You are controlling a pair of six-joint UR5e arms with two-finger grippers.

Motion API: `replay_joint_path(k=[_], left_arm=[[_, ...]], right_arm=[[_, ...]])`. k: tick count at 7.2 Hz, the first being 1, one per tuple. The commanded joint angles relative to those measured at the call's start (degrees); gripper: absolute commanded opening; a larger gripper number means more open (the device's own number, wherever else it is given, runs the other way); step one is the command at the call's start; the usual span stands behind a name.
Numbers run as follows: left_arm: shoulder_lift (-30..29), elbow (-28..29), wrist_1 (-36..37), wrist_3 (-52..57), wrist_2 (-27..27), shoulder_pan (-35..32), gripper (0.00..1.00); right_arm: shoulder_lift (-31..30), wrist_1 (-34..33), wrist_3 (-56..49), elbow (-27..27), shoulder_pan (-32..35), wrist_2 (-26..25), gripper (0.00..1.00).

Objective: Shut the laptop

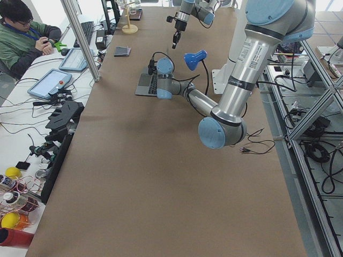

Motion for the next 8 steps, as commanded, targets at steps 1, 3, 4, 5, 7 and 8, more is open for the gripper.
replay_joint_path(k=[1,3,4,5,7,8], left_arm=[[-0.31,0.05,0.35,0.09,1.8,0.0,0.0],[-0.31,0.05,0.53,0.0,3.91,0.0,0.0],[-0.31,0.14,0.53,0.0,4.88,0.0,0.0],[-0.31,0.14,0.62,0.09,5.23,-0.09,0.0],[-0.66,0.66,1.05,0.09,5.32,-0.35,0.0],[-2.06,2.32,1.06,0.09,7.41,-0.44,0.0]], right_arm=[[1.27,-0.12,-0.07,-2.07,0.08,-1.03,0.0],[1.89,-0.12,-0.07,-3.39,0.86,-1.3,0.0],[2.68,-0.12,-0.07,-4.44,1.48,-1.3,0.0],[3.12,-0.2,-0.16,-5.06,2.01,-1.3,0.0],[4.87,-0.2,-0.24,-7.77,3.67,-1.3,0.0],[6.01,-0.12,-0.16,-9.79,4.2,-1.3,0.0]])
